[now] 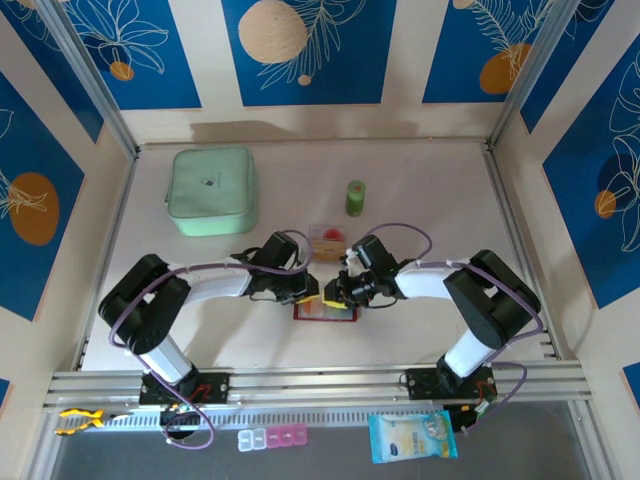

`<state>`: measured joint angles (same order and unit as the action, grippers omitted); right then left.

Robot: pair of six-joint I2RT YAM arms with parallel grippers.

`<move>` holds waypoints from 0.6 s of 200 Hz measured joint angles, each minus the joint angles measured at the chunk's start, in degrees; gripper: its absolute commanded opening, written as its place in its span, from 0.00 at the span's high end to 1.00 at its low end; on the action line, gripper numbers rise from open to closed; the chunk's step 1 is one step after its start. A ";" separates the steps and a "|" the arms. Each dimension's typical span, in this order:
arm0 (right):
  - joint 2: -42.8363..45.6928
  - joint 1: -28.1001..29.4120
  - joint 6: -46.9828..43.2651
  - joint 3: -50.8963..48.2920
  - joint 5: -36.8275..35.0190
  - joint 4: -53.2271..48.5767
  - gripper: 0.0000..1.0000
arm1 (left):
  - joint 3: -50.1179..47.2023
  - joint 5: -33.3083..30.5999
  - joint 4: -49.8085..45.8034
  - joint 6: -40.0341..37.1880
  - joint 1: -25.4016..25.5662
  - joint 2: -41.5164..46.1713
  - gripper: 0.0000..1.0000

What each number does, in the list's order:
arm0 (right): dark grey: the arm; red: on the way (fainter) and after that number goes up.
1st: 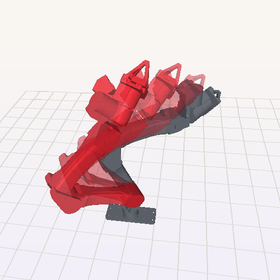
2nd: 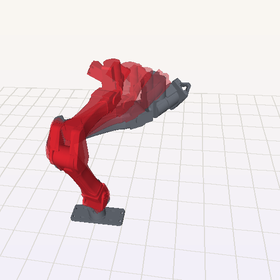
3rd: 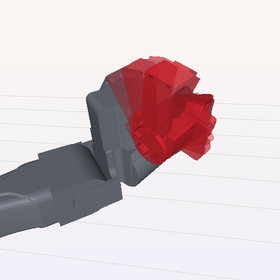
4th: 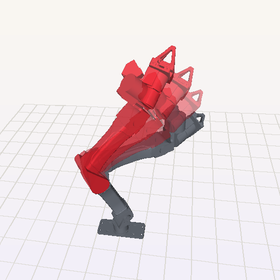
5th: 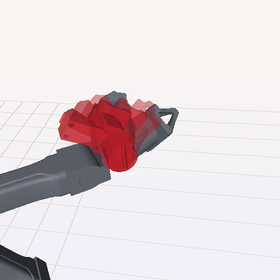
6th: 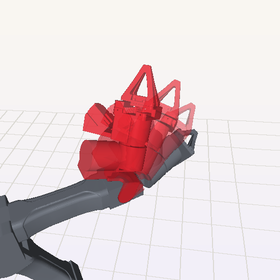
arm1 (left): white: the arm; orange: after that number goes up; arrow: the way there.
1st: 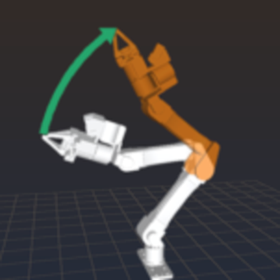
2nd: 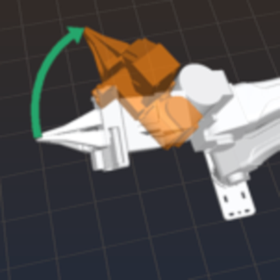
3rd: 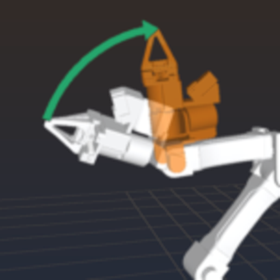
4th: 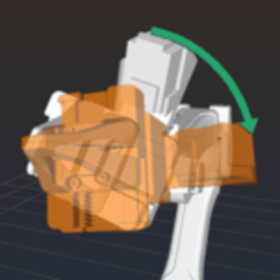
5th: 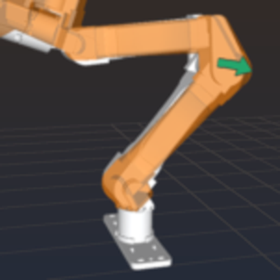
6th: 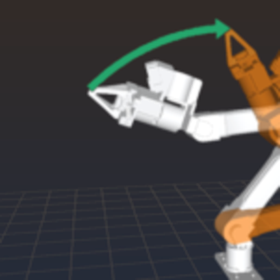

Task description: Take the credit cards out of the card holder

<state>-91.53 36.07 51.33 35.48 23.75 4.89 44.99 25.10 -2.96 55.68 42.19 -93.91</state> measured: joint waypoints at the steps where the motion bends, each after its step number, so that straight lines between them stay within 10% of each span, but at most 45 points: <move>1: 0.22 0.00 0.02 0.00 -0.02 -0.11 0.75 | 0.04 0.00 -0.02 -0.02 0.00 0.00 0.80; 120: 19.47 -7.06 -4.20 0.72 -8.83 -17.66 0.73 | 7.34 0.42 -2.36 0.24 3.76 -0.42 0.72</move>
<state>-72.05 29.02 47.13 36.21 14.92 -12.78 52.34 25.52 -5.32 55.92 45.95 -94.32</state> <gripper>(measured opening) 0.266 0.267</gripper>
